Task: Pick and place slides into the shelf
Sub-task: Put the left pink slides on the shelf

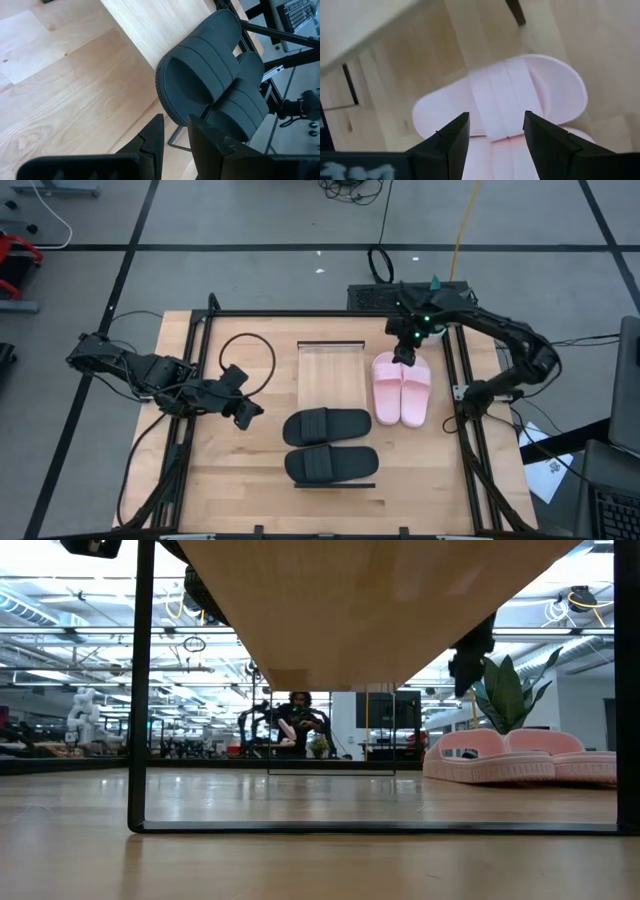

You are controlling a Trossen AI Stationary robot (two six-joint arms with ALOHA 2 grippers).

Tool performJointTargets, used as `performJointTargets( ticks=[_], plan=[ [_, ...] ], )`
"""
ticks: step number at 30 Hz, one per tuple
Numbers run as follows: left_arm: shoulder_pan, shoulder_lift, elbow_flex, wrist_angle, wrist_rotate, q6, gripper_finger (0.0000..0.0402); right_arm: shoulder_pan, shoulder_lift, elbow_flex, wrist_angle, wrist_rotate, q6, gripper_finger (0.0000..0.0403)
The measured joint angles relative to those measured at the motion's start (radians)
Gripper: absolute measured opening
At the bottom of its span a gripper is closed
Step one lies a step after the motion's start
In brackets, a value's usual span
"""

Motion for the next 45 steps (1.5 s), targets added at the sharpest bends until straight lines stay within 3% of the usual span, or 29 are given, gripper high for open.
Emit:
performJointTargets(
  ticks=[20,30,45],
  plan=[
    [0.0,0.0,0.0,0.0,0.019,0.017,0.0083,0.001,0.224,0.0,0.038,0.053,-0.151,0.0178],
    [0.0,0.0,0.0,0.0,0.019,0.01,0.0083,0.0,0.266,0.0,0.104,0.128,-0.198,0.0178],
    [0.001,0.0,0.0,0.0,0.019,0.01,0.0083,-0.05,0.284,0.0,0.089,0.128,-0.219,0.0178]
  ],
)
